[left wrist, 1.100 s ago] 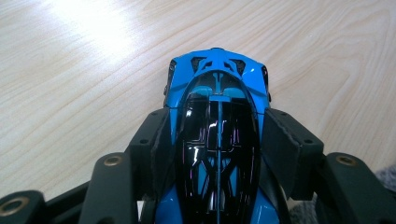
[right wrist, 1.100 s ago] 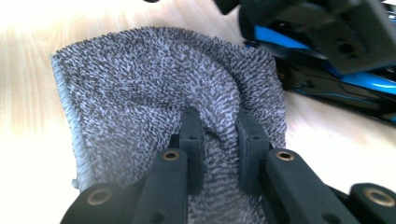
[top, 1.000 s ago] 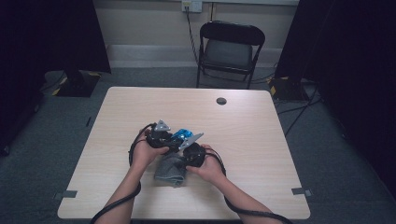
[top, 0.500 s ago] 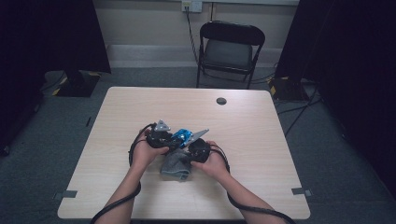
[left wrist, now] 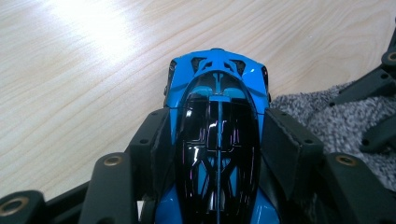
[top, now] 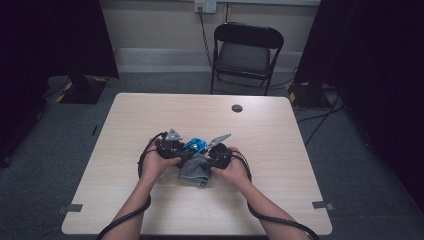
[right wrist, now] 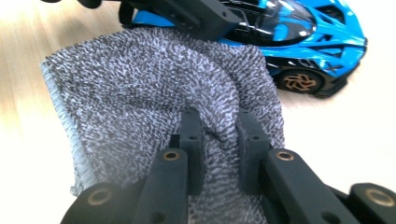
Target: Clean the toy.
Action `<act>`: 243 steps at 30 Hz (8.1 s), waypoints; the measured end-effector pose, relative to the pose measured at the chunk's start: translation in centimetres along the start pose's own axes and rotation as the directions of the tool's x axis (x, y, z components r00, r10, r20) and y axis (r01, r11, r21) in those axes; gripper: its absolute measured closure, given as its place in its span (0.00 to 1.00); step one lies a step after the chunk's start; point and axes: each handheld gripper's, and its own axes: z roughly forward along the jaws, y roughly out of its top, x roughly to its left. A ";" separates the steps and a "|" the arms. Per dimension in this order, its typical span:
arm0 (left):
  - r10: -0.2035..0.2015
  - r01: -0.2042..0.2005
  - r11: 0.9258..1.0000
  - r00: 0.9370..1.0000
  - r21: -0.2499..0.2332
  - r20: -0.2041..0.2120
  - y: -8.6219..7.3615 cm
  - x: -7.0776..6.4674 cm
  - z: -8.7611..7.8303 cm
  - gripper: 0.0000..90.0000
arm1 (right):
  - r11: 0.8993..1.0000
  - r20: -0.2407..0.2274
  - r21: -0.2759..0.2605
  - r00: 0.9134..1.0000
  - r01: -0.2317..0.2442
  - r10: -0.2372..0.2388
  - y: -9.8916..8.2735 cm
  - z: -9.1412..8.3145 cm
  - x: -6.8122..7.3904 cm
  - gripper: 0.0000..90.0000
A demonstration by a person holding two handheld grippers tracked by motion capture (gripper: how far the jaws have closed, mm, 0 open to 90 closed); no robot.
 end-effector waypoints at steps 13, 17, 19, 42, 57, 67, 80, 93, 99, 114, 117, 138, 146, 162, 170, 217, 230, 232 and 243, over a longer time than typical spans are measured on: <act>0.002 -0.002 1.000 1.000 0.003 -0.001 0.1 0.0 0.0 0.48 | 0.999 0.030 -0.004 0.998 -0.046 0.046 -0.6 -0.8 -1.7 0.84; 0.001 -0.001 1.000 1.000 0.002 -0.001 0.0 0.0 0.0 0.48 | 0.999 0.054 0.000 0.998 -0.043 0.043 -0.7 -1.0 -2.0 0.84; 0.001 -0.001 1.000 1.000 0.003 -0.003 0.1 -0.1 0.0 0.48 | 0.999 0.059 -0.004 0.997 -0.050 0.050 -0.8 -1.2 -2.4 0.84; -0.002 0.002 1.000 1.000 0.012 -0.001 0.3 0.0 0.1 0.48 | 0.991 0.152 -0.018 0.979 -0.135 0.136 -0.7 -2.4 -5.3 0.83; 0.006 -0.006 1.000 1.000 0.024 -0.007 0.5 0.0 0.1 0.48 | 0.995 0.037 -0.068 0.996 -0.078 0.080 -2.6 -5.8 -1.5 0.82; -0.019 0.019 0.999 1.000 0.045 -0.005 0.8 -0.4 0.1 0.44 | 0.998 -0.015 -0.044 0.999 -0.043 0.043 -3.2 -4.5 1.3 0.78; -0.009 0.009 1.000 1.000 0.020 0.005 1.6 -2.4 -2.9 0.38 | 0.997 0.009 -0.068 1.000 -0.025 0.025 -3.5 -4.6 1.9 0.53; 0.042 -0.040 0.999 0.994 -0.029 0.096 1.2 -6.7 -4.1 0.40 | 0.987 0.096 -0.161 0.995 -0.019 0.035 -2.3 -8.7 0.2 0.35; 0.084 -0.082 0.996 0.984 -0.020 0.160 0.7 -9.4 -2.7 0.39 | 0.985 0.162 -0.169 0.986 -0.017 0.045 -1.1 -8.6 -1.9 0.27; 0.176 -0.182 0.983 0.977 0.039 0.121 -2.1 -11.6 0.4 0.36 | 0.978 0.105 -0.207 0.993 -0.023 0.046 2.3 -4.9 -2.8 0.20; 0.170 -0.175 0.984 0.978 0.030 0.121 -2.4 -11.5 0.3 0.44 | 0.979 0.094 -0.206 0.995 -0.016 0.036 2.9 -3.8 -2.8 0.20; 0.074 -0.088 0.991 0.988 0.098 0.135 -4.9 -7.3 -5.3 0.78 | 0.993 0.027 -0.091 0.997 0.076 -0.074 5.6 3.1 -1.7 0.20; 0.062 -0.076 0.992 0.989 0.099 0.136 -4.5 -7.0 -5.1 0.77 | 0.994 -0.007 -0.094 0.998 0.057 -0.058 5.7 4.0 -2.0 0.17; 0.035 -0.050 0.993 0.991 0.110 0.127 -4.7 -6.0 -5.5 0.77 | 0.988 0.023 -0.115 0.995 0.100 -0.098 5.7 5.5 -1.0 0.03; 0.009 -0.022 0.992 0.994 0.125 0.109 -4.9 -5.1 -6.0 0.77 | 0.985 0.023 -0.138 0.995 0.100 -0.097 5.4 5.5 -1.1 0.03; -0.128 0.130 0.992 0.983 0.005 -0.133 -6.4 3.6 -8.1 0.79 | 0.989 0.024 -0.106 0.994 0.104 -0.102 5.7 5.5 -1.1 0.03; -0.183 0.171 0.982 0.963 -0.078 -0.196 -6.7 4.2 -8.4 0.79 | 0.988 0.021 -0.117 0.995 0.102 -0.100 5.6 5.5 -1.1 0.03; -0.183 0.169 0.982 0.960 -0.080 -0.212 -6.7 4.2 -8.6 0.79 | 0.988 0.021 -0.117 0.995 0.102 -0.100 5.6 5.5 -1.1 0.03; -0.211 0.187 0.973 0.958 -0.133 -0.196 -6.4 4.1 -10.4 0.79 | 0.987 0.024 -0.123 0.995 0.103 -0.100 5.5 5.5 -1.1 0.03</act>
